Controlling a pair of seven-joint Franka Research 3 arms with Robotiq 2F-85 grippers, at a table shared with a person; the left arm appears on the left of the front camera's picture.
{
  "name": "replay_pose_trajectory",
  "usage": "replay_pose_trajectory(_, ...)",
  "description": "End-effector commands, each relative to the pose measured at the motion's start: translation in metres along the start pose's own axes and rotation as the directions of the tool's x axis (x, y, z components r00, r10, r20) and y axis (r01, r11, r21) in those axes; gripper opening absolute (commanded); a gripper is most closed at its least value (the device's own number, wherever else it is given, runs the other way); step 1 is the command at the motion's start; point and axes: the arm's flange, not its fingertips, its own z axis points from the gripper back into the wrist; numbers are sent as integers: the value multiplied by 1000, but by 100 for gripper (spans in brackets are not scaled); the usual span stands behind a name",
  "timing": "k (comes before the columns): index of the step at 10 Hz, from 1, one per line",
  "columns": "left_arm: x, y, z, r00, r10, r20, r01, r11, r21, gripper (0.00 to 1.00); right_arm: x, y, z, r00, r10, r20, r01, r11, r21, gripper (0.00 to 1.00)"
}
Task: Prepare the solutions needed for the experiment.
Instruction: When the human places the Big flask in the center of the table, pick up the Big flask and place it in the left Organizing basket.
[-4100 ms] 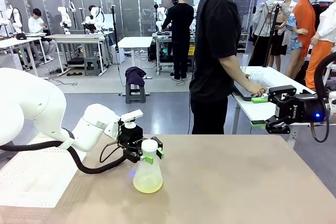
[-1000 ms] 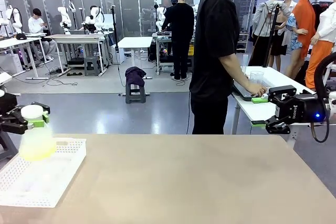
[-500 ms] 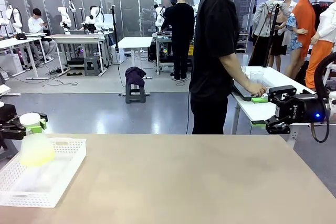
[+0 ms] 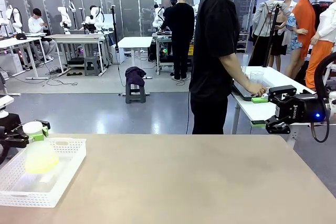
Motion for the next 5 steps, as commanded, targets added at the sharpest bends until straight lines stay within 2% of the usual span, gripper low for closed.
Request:
replay_pose_trajectory(1,-13,8,6,998,-51,47,53,997,-49,0,0,2,0,1000,4,-2,-4,1000,4,76)
replay_pose_trajectory(5,-37,20,-8,999,-10,52,13,998,-56,0,0,2,0,1000,4,-2,-4,1000,4,76)
